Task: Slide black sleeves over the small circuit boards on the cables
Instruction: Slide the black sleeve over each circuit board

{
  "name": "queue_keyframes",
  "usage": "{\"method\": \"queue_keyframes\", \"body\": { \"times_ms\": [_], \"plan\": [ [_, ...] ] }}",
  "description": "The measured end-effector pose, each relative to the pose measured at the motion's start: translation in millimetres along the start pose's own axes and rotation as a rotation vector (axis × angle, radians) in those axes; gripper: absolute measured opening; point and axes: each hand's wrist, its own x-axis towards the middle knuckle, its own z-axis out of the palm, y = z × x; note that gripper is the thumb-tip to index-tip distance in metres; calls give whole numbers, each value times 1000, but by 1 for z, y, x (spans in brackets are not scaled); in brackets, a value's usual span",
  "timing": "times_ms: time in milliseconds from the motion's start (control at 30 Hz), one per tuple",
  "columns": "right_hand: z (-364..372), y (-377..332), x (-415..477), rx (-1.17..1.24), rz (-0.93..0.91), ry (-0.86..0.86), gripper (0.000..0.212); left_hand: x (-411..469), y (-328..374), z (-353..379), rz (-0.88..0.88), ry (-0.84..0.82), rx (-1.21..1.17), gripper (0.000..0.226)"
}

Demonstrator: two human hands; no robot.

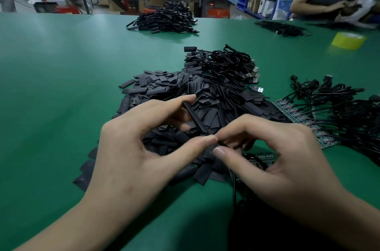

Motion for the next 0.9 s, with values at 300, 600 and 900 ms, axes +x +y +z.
{"method": "queue_keyframes", "body": {
  "times_ms": [300, 600, 900],
  "plan": [
    [-13, 20, 6, -161, 28, -204, 25, 2, -5, -5, -88, 96, -107, 47],
    [-38, 34, 27, -129, 176, 33, 17, -1, -18, -1, -125, -41, -79, 86],
    [-54, 93, 161, -669, 207, 63, 29, -12, -13, 7, 79, -353, 419, 91]
  ]
}}
